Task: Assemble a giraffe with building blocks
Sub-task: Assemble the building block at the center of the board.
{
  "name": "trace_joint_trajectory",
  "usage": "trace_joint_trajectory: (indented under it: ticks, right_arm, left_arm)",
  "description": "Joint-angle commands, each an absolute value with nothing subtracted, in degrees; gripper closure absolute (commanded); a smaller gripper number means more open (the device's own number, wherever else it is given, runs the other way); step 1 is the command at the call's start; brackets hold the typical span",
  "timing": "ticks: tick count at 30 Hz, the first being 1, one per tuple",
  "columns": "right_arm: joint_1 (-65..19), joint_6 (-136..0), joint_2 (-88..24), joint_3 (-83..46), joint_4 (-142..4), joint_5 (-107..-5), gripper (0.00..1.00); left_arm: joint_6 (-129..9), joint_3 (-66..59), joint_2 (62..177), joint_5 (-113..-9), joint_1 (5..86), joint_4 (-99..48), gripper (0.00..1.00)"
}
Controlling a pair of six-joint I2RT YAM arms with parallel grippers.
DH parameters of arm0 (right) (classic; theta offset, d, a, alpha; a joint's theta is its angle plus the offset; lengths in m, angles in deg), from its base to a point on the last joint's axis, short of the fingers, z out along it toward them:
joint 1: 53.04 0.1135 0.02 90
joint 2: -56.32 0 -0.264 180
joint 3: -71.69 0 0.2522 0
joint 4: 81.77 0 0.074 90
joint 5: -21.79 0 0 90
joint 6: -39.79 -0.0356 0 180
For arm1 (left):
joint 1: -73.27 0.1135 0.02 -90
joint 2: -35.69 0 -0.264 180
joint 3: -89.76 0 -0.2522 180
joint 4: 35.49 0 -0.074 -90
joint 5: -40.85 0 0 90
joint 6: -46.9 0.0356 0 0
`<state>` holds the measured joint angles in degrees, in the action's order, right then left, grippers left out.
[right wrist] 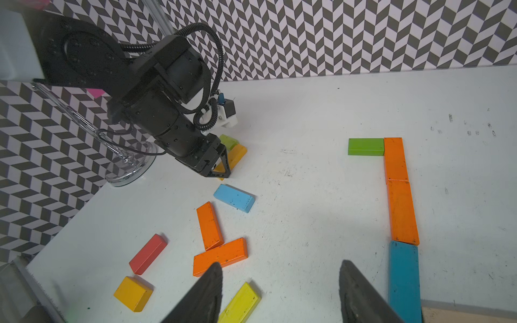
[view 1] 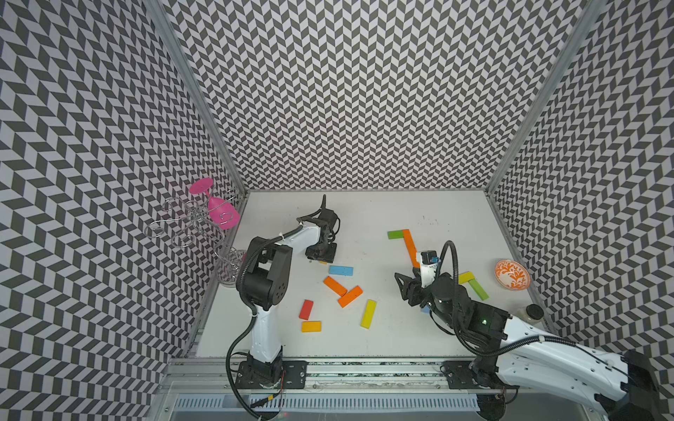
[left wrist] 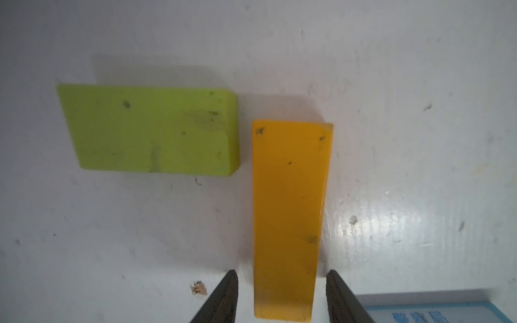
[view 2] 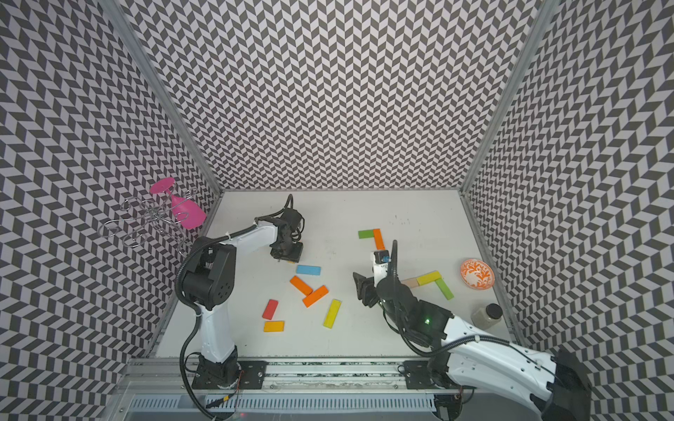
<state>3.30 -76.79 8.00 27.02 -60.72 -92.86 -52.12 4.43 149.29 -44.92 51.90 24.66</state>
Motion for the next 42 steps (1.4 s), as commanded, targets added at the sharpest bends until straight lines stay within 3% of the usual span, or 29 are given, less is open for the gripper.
trace_joint_trajectory:
  ticks: [1, 5, 12, 18, 29, 42]
  right_arm:
    - [3.06, -77.03, 8.76, 25.5, -62.47, -93.62, 0.35]
    - [3.04, -77.29, 8.77, 25.82, -62.39, -93.53, 0.35]
    - [3.1, -77.35, 8.86, 25.89, -62.36, -93.48, 0.35]
    - [3.05, -77.28, 8.67, 25.9, -62.29, -93.44, 0.35]
    - [3.04, -77.27, 8.33, 25.85, -62.64, -93.53, 0.35]
    - [3.05, -77.14, 7.54, 25.67, -63.15, -93.09, 0.35]
  left_arm:
    - [-52.43, 7.31, 151.18, -45.4, 51.74, 25.68, 0.52]
    - [-52.26, 7.75, 152.64, -46.03, 51.78, 25.44, 0.6]
    - [-52.51, 8.24, 153.6, -45.24, 52.53, 25.48, 0.61]
    - [-52.58, 9.13, 154.77, -45.37, 52.53, 25.73, 0.71]
    - [-52.24, 8.22, 154.03, -44.77, 53.84, 25.76, 0.76]
    - [-52.51, 7.74, 153.99, -44.18, 54.72, 25.47, 0.75]
